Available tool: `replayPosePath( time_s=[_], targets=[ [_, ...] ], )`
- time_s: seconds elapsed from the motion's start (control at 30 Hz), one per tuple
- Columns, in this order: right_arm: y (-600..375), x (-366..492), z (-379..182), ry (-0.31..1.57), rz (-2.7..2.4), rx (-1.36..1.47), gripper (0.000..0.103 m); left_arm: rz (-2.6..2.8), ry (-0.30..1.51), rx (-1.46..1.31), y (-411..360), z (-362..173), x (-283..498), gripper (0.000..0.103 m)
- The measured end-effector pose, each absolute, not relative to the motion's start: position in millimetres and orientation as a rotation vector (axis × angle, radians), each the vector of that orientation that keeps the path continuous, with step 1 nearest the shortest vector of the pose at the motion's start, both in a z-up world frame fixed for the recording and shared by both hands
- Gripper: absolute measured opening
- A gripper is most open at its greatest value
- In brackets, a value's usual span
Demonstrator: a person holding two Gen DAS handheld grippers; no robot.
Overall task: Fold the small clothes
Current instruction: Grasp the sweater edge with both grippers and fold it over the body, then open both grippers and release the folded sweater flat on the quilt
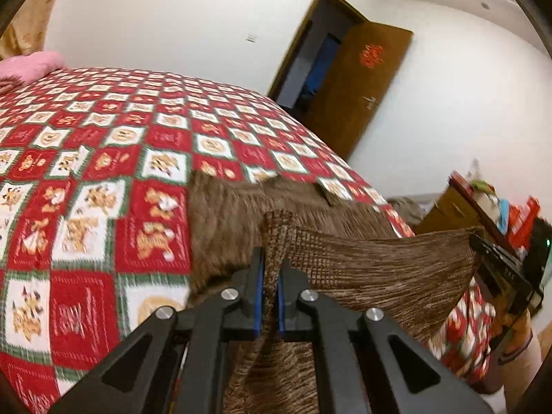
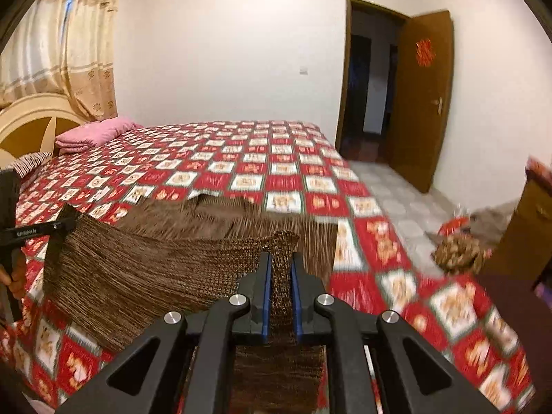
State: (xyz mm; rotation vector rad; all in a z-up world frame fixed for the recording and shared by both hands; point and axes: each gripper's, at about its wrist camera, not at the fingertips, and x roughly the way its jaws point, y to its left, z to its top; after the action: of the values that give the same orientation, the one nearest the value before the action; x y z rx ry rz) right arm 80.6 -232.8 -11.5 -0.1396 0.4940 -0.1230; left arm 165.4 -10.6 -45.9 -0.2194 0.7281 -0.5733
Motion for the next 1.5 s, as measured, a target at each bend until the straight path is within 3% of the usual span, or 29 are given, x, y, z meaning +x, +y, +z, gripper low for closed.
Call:
replayPosePath(
  time_s=[0.5, 0.97, 1.03, 1.13, 1.2, 1.27, 1.4, 1.5],
  targets=[
    [-271.9, 233.5, -7.7, 0.528, -0.213, -0.147, 0.008, -0.438, 0.767, -0.323, -13.4, -56.3, 287.7, 0.005],
    [-318.3, 338.4, -104.7, 0.7, -0.329, -0.074, 0.008, -0.313, 0.918, -0.226, -60.0, -125.8, 372.0, 0.006],
    [-318.2, 341.9, -107.8, 0.723, -0.341, -0.08, 0.011, -0.294, 0.928, -0.209, -61.5, -124.6, 373.2, 0.012],
    [-319.7, 347.0, -111.3, 0.759, -0.372, -0.094, 0.031, -0.266, 0.939, -0.185, -63.0, -123.9, 374.4, 0.018],
    [-329.3, 344.6, -108.0, 0.762, -0.401, -0.051, 0.046, -0.244, 0.953, -0.182, -59.2, -118.5, 372.5, 0.032],
    [-342.2, 333.5, -95.6, 0.718, -0.358, 0.05, 0.046, -0.215, 0.959, -0.182, -54.2, -109.6, 367.1, 0.061],
    [-358.0, 260.1, -49.5, 0.49, -0.389, 0.22, 0.046, -0.2, 0.892, -0.095, -40.2, -86.0, 330.3, 0.073],
    [-338.2, 226.3, -41.0, 0.492, -0.323, 0.2, 0.046, -0.226, 0.885, -0.067, -32.8, -84.3, 297.1, 0.075]
  ],
)
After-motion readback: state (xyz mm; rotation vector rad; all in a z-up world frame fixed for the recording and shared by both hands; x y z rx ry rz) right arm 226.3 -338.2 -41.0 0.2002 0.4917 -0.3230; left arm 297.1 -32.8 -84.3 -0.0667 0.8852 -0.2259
